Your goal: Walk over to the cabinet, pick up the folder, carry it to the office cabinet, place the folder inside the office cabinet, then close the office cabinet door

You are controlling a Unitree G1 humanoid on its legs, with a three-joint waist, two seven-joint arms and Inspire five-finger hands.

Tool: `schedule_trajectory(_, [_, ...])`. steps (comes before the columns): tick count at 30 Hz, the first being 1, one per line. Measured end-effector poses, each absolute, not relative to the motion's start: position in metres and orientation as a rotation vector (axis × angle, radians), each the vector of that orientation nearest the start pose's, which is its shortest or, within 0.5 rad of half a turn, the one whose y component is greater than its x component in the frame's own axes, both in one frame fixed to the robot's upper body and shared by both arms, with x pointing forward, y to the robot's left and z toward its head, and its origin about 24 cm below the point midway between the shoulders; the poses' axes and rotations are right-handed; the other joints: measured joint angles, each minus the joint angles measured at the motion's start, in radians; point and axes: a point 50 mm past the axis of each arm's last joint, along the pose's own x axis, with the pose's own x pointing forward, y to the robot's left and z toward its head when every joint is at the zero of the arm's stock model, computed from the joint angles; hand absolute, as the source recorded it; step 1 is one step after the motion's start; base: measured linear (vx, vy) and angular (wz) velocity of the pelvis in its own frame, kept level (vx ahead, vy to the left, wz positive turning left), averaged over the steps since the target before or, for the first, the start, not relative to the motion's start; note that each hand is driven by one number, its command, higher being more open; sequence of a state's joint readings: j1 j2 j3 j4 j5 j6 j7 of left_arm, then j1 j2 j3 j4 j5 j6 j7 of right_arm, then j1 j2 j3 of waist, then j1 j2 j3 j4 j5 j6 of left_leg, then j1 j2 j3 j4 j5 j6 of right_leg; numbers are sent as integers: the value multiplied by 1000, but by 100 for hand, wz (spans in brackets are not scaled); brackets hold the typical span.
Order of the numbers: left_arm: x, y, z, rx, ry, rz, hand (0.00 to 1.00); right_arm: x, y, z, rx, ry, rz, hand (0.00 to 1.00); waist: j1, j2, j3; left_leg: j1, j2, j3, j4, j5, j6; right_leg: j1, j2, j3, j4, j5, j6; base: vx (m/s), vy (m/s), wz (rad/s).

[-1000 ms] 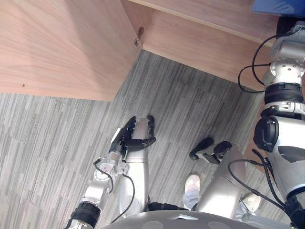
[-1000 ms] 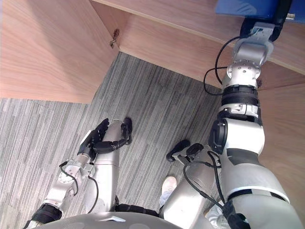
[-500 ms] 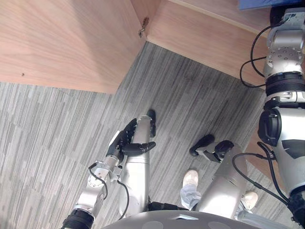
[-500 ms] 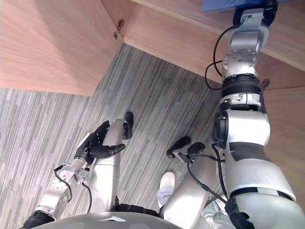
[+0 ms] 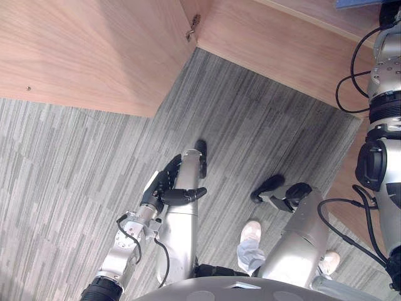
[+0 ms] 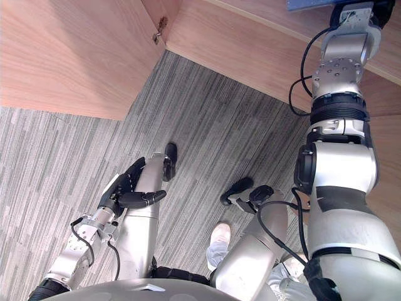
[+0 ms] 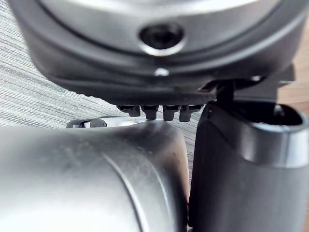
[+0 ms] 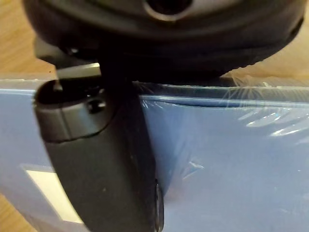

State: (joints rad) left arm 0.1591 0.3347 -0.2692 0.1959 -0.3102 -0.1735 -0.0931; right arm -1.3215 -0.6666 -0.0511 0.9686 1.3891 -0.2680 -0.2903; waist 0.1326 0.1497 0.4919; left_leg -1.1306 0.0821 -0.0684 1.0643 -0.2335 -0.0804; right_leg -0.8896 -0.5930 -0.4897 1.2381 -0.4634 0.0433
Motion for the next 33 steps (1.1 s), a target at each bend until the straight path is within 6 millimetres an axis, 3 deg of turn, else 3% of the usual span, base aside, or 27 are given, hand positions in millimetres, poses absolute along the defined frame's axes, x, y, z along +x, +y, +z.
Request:
schedule_trajectory(5, [200, 169, -26, 11, 250, -248, 100, 370, -317, 335, 1196, -689, -398, 0, -2, 0, 0, 0, 2, 0, 8, -1, -1, 1, 1, 4, 2, 0, 0, -1, 3, -1])
schedule_trajectory(9, [199, 168, -26, 33, 250, -257, 100, 350, -343, 331, 1488, -851, -444, 0, -1, 2, 1, 5, 5, 10, 24, -8, 0, 0, 3, 23, 5, 0, 0, -20, 28, -5])
schedule_trajectory(12, [199, 167, -25, 59, 244, -265, 100, 336, -353, 329, 1580, -960, -444, 0, 0, 12, 6, 12, 13, 18, 41, -20, 5, 3, 6, 34, 10, 0, 1, -19, 35, -12])
schedule_trajectory(18, [198, 164, -24, 107, 237, -282, 100, 336, -336, 312, 1688, -1005, -364, 0, 14, 14, 5, 29, 24, 30, 51, -32, 5, 3, 17, 57, 11, 1, 3, -4, 8, -8])
schedule_trajectory(25, [198, 161, -23, 121, 230, -295, 100, 341, -330, 291, 1805, -985, -408, 0, 37, 15, 5, 38, 29, 33, 67, -47, 12, 20, 19, 58, 11, 1, 5, 2, 0, -1])
schedule_trajectory(33, [198, 158, -21, 137, 219, -311, 100, 339, -333, 288, 1834, -1006, -434, 0, 56, 16, 4, 40, 28, 35, 70, -52, 15, 24, 20, 58, 10, 1, 8, 0, 0, 0])
